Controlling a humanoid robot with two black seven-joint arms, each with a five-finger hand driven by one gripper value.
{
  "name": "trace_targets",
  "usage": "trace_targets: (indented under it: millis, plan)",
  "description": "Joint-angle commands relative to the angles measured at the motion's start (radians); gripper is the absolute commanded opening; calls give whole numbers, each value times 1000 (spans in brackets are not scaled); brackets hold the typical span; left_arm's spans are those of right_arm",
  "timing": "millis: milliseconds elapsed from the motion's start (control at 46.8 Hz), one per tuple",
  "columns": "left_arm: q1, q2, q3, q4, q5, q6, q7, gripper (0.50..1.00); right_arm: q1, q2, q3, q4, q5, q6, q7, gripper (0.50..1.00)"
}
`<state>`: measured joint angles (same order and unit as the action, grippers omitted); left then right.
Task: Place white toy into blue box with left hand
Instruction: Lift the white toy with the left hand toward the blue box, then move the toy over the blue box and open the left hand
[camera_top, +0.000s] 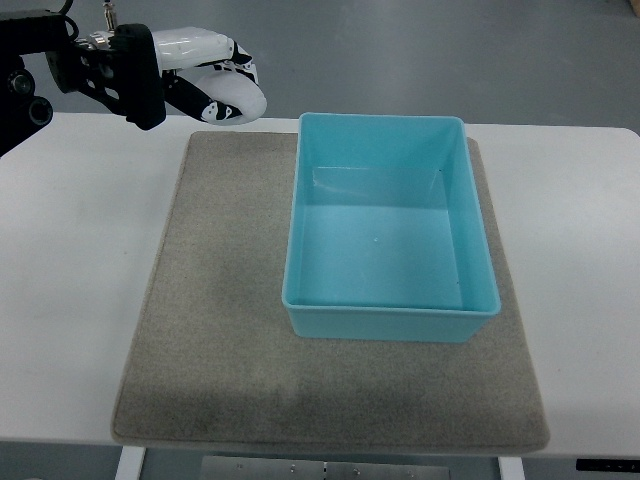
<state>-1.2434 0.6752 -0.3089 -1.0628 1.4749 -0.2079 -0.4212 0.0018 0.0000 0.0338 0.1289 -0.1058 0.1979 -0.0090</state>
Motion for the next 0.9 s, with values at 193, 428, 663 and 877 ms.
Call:
trace_targets:
  millis: [193,428,663,877]
  plan:
    - [-19,8,1,-157,4,-5,-1,500,0,0,0,0,0,0,0,936]
    - [-8,-111,10,-152,21,-2,2,500,0,0,0,0,0,0,0,936]
    - [7,-232,16,-59,41,2,4,500,0,0,0,0,0,0,0,936]
    - [25,-292,45,-2,56,2,4,500,0,0,0,0,0,0,0,936]
